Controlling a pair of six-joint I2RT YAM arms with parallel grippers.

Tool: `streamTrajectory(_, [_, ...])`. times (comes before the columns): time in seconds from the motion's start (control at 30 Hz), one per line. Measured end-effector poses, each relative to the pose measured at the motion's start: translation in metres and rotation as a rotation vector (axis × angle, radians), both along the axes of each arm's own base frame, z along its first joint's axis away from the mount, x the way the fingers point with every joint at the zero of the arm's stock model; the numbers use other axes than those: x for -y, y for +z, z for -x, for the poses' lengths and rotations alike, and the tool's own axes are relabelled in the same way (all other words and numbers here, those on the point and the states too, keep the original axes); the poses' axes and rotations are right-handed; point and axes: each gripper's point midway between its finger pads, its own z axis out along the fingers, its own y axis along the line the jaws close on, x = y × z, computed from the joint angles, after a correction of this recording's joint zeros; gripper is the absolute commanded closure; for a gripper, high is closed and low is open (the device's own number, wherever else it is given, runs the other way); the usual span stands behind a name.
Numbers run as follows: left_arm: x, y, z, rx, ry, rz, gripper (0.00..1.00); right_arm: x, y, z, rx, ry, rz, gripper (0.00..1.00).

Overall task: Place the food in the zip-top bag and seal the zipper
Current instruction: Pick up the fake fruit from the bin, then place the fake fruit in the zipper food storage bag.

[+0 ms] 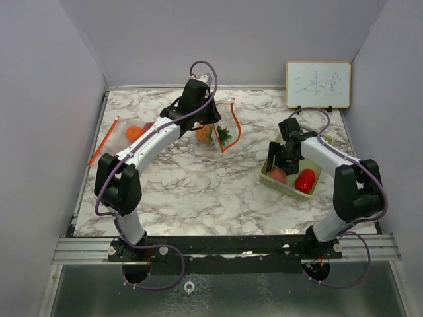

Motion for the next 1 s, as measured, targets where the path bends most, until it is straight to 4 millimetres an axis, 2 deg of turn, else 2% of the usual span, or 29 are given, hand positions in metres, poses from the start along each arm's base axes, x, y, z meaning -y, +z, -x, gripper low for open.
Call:
streamTrajectory(0.1, [0.001, 0.000, 0.000, 0.000, -0.003, 0.001, 1.00, 0.000, 0.000, -0.001, 0.004, 0.014, 0.003, 0.55])
streamTrajectory(0.17, [0.001, 0.000, 0.000, 0.000, -0.003, 0.002, 1.00, 0.001, 0.000, -0.001, 0.004, 0.021, 0.006, 0.63])
streamTrajectory(0.27, [0.001, 0.000, 0.000, -0.001, -0.003, 0.002, 1.00, 0.003, 0.009, -0.001, 0.012, 0.032, 0.016, 0.68])
streamTrajectory(0.33, [0.001, 0.000, 0.001, -0.001, -0.006, 0.005, 1.00, 0.003, 0.025, -0.006, 0.037, 0.041, 0.021, 0.69])
streamTrajectory(0.47, [0.003, 0.002, 0.001, -0.002, -0.011, 0.014, 1.00, -0.004, 0.086, -0.036, 0.187, 0.069, -0.004, 0.69])
streamTrajectory(0.53, [0.004, 0.002, 0.002, -0.004, -0.014, 0.019, 1.00, -0.012, 0.129, -0.052, 0.309, 0.098, -0.047, 0.69])
streamTrajectory(0.57, [0.004, 0.002, 0.002, -0.005, -0.016, 0.022, 1.00, -0.023, 0.146, -0.055, 0.349, 0.136, -0.105, 0.69])
streamTrajectory(0.6, [0.005, 0.003, 0.002, -0.006, -0.017, 0.028, 1.00, -0.023, 0.146, -0.055, 0.349, 0.136, -0.105, 0.69])
streamTrajectory(0.63, [0.006, 0.003, 0.002, -0.006, -0.017, 0.031, 1.00, -0.031, 0.184, -0.067, 0.468, 0.154, -0.149, 0.69])
streamTrajectory(0.67, [0.006, 0.004, 0.002, -0.007, -0.018, 0.037, 1.00, -0.043, 0.200, -0.070, 0.516, 0.186, -0.218, 0.69])
streamTrajectory(0.73, [0.008, 0.006, 0.002, -0.012, -0.017, 0.054, 1.00, -0.066, 0.218, -0.077, 0.574, 0.237, -0.342, 0.69])
streamTrajectory(0.8, [0.011, 0.007, 0.004, -0.023, -0.019, 0.073, 1.00, -0.085, 0.223, -0.083, 0.593, 0.265, -0.448, 0.69])
streamTrajectory(0.9, [0.016, 0.011, 0.006, -0.039, -0.023, 0.116, 1.00, -0.116, 0.218, -0.095, 0.574, 0.293, -0.633, 0.69])
streamTrajectory(1.0, [0.023, 0.017, 0.009, -0.058, -0.023, 0.185, 1.00, -0.135, 0.212, -0.099, 0.544, 0.307, -0.734, 0.69])
